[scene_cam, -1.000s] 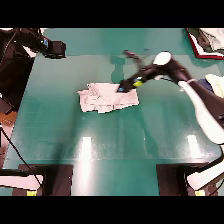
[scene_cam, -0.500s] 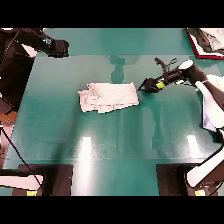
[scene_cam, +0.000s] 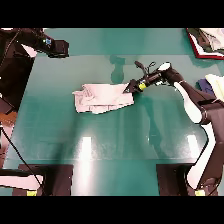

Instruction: Fold the shirts.

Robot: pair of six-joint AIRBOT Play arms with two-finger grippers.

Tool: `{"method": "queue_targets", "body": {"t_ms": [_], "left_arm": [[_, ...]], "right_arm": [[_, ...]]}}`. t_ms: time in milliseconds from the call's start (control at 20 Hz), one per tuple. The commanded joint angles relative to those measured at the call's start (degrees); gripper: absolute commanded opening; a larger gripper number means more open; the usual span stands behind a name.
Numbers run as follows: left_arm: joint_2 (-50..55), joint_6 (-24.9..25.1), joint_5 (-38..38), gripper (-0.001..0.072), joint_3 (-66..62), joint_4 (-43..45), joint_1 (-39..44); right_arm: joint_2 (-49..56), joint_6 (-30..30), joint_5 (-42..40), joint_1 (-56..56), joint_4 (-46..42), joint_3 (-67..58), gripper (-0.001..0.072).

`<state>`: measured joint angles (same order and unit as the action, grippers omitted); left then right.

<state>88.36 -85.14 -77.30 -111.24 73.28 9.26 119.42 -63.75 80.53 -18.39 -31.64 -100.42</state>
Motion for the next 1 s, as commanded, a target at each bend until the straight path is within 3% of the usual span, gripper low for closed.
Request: {"method": "queue_targets", "body": {"t_ms": [0,200,450,750,950], "left_arm": [[0.0,0.1,-0.6,0.0022,0.0,0.0,0.0],[0.0,0.1,-1.0,0.0022,0.0,-2.3,0.0],[0.0,0.1,2.1,0.0023,0.0,-3.9,2.0],[0.1,0.1,4.1,0.0022,0.0,-3.5,8.7],[0.1,0.1,4.5,0.0022,0.0,-2.3,10.8]], "right_arm": [[-2.9,1.1,1.5,2.3,0.3,-0.5,0.0013],[-16.0,-3.5,-3.1,15.9,-7.3,5.3,0.0012],[-27.3,-4.8,-9.0,37.0,-15.0,7.3,0.0011],[-28.2,-1.6,-19.5,49.8,-14.2,7.0,0.0011],[-26.1,-0.1,-18.4,52.5,-10.1,-2.8,0.0011]]}}
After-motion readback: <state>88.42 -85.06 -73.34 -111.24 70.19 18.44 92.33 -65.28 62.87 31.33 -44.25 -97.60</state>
